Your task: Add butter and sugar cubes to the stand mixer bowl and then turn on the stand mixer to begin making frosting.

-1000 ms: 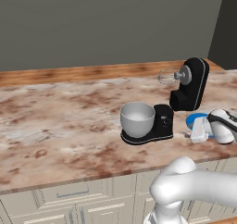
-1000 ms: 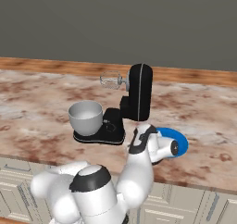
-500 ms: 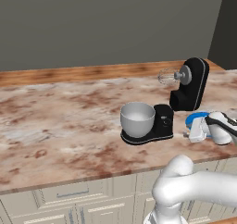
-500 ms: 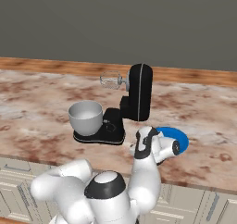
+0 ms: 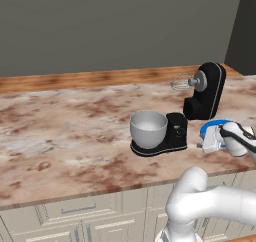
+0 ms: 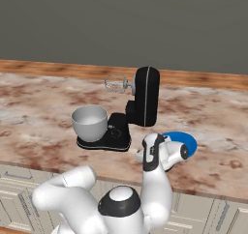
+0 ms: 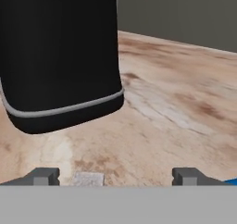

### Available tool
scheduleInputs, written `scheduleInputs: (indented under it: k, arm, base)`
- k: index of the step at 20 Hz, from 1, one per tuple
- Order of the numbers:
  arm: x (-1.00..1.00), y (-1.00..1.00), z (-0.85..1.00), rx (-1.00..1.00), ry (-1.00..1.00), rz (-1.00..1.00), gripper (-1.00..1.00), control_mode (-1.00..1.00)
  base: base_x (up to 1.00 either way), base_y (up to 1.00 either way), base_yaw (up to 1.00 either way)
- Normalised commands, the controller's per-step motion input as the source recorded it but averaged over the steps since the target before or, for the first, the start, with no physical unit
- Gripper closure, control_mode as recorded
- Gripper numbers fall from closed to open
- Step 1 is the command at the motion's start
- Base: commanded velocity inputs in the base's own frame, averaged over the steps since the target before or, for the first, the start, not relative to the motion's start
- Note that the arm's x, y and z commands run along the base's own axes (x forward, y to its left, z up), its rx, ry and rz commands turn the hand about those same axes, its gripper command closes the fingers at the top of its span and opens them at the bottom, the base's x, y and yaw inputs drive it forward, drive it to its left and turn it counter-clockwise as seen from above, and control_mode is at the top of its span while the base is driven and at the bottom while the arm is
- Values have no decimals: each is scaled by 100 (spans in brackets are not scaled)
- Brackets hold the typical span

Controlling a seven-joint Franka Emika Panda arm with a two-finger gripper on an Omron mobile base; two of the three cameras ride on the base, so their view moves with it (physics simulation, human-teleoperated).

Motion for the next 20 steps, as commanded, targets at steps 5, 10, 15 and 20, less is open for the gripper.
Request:
scheduleInputs:
  k: [5, 10, 15, 20]
  arm:
    - [-28, -16, -22, -5, 1, 0, -100, -100]
    - [-19, 0, -31, -6, 3, 0, 100, -100]
    - [0, 0, -19, -1, 2, 0, 100, -100]
    - [-13, 0, -3, -1, 1, 0, 100, -100]
  base:
    - [0, 0, 0]
    - [0, 0, 0]
    - [0, 0, 0]
    - [0, 0, 0]
